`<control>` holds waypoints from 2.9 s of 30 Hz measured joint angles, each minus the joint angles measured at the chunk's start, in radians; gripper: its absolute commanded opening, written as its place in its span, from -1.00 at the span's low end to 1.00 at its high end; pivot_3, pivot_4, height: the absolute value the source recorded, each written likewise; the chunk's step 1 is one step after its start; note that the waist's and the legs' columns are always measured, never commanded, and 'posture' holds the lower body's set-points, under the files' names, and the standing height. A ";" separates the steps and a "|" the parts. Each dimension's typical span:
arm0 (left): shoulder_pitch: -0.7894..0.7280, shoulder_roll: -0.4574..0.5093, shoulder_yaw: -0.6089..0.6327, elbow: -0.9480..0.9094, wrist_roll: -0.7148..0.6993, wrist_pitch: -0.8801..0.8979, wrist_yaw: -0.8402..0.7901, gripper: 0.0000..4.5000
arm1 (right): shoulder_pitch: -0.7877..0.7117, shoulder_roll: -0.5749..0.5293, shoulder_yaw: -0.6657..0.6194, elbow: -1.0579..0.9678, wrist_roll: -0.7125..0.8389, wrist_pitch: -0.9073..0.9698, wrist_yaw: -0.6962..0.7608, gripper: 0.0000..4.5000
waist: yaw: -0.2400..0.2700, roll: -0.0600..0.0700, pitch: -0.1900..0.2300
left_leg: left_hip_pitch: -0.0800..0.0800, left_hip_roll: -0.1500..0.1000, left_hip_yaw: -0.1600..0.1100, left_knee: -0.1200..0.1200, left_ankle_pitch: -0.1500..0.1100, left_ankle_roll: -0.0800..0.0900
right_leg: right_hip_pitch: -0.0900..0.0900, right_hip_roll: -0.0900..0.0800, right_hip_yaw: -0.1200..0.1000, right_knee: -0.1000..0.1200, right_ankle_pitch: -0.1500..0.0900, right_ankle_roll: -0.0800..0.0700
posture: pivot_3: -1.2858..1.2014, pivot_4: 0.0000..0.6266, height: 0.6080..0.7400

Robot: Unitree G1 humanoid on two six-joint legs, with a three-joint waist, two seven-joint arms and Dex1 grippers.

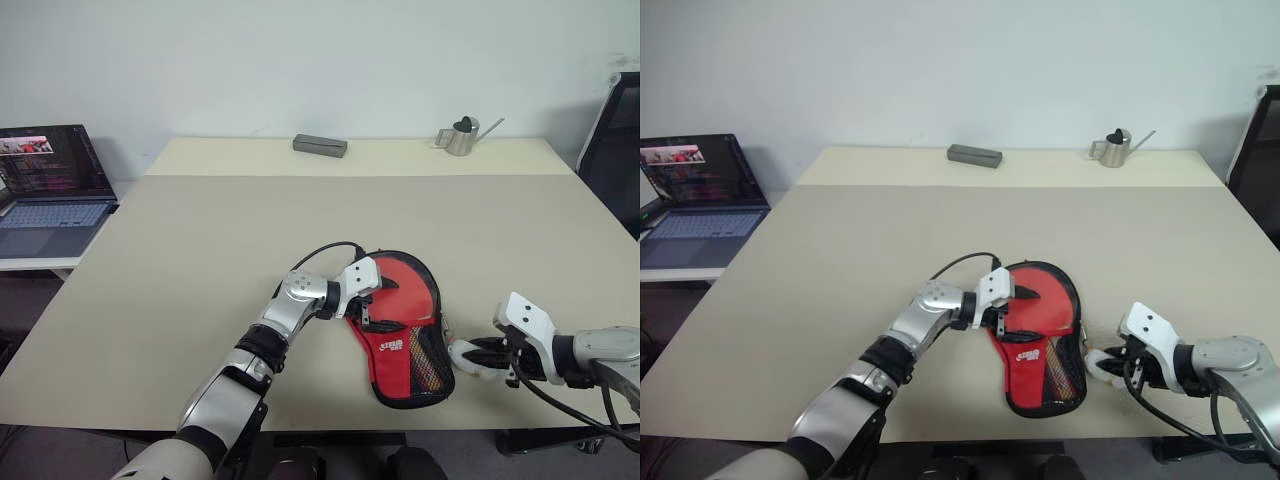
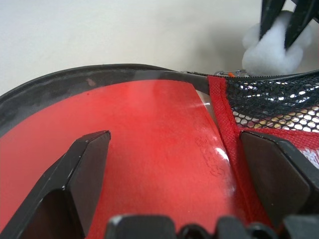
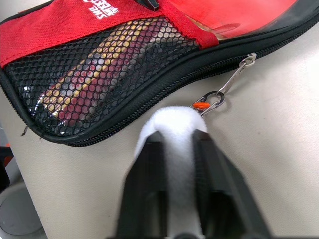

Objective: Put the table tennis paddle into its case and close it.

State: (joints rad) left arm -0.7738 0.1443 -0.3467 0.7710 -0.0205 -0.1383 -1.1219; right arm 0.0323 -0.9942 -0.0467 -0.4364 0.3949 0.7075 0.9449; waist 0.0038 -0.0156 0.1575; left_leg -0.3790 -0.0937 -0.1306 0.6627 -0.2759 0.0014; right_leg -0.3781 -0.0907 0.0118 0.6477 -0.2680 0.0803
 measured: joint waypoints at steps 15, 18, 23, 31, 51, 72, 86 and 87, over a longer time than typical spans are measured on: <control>-0.036 -0.023 -0.012 0.070 0.020 -0.031 -0.001 1.00 | 0.149 -0.097 -0.077 -0.074 0.002 -0.033 0.057 -0.99 | 0.011 -0.004 -0.003 | 0.005 0.000 -0.001 0.000 0.000 0.000 | 0.006 0.000 -0.002 -0.002 -0.003 0.005 | 0.03 -0.52 1.00; -0.039 -0.031 -0.012 0.080 0.027 -0.042 0.002 1.00 | 0.172 -0.104 -0.091 -0.095 0.004 -0.031 0.060 -0.99 | 0.017 -0.005 -0.003 | 0.005 0.000 -0.001 0.000 0.000 0.000 | 0.006 0.000 -0.002 -0.002 -0.003 0.005 | 0.03 -0.52 1.00; -0.044 -0.041 -0.012 0.089 0.032 -0.044 0.002 1.00 | 0.237 -0.122 -0.103 -0.149 0.014 -0.022 0.085 -0.99 | 0.021 -0.005 -0.003 | 0.004 0.000 -0.001 0.000 0.000 0.000 | 0.006 0.000 -0.002 -0.003 -0.003 0.005 | 0.03 -0.52 1.00; -0.047 -0.044 -0.012 0.100 0.036 -0.045 0.004 1.00 | 0.333 -0.148 -0.163 -0.239 0.043 0.000 0.134 -0.99 | 0.022 -0.008 -0.005 | 0.004 0.000 -0.002 0.000 0.000 0.000 | 0.007 -0.001 -0.003 -0.003 -0.003 0.006 | 0.03 -0.52 1.00; -0.069 -0.067 -0.013 0.149 0.047 -0.071 0.006 1.00 | 0.690 -0.107 -0.543 -0.469 0.099 0.113 0.318 -0.99 | 0.032 -0.011 -0.007 | 0.003 0.000 -0.002 0.000 -0.001 0.000 | 0.009 -0.002 -0.005 -0.005 -0.004 0.007 | 0.03 -0.52 1.00; -0.080 -0.081 -0.013 0.168 0.062 -0.088 0.014 1.00 | 0.462 -0.103 -0.577 -0.455 0.400 0.272 0.299 0.30 | 0.047 -0.012 -0.006 | 0.003 0.001 -0.002 0.000 -0.001 0.000 | 0.009 -0.002 -0.005 -0.005 -0.004 0.007 | 0.03 -0.52 1.00; -0.042 -0.048 0.020 0.056 0.031 -0.031 -0.028 1.00 | 0.101 -0.121 -0.438 -0.197 0.543 0.311 0.140 0.30 | 0.039 -0.009 -0.002 | -0.003 0.001 -0.001 -0.002 0.000 0.000 | -0.001 -0.001 -0.003 -0.004 -0.003 0.006 | 0.03 -0.52 1.00; -0.031 -0.036 0.024 0.021 0.024 -0.010 -0.032 1.00 | 0.060 -0.114 -0.407 -0.171 0.528 0.296 0.131 0.30 | 0.033 -0.010 0.001 | -0.004 0.001 -0.002 -0.002 0.000 0.000 | -0.002 -0.001 -0.003 -0.003 -0.001 0.002 | 0.03 -0.52 1.00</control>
State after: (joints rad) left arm -0.8048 0.1086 -0.3226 0.7919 0.0033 -0.1482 -1.1536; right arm 0.0923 -1.1086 -0.4532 -0.6076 0.9232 1.0040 1.0758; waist 0.0367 -0.0253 0.1581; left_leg -0.3832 -0.0928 -0.1321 0.6610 -0.2762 0.0017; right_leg -0.3802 -0.0912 0.0088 0.6442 -0.2692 0.0827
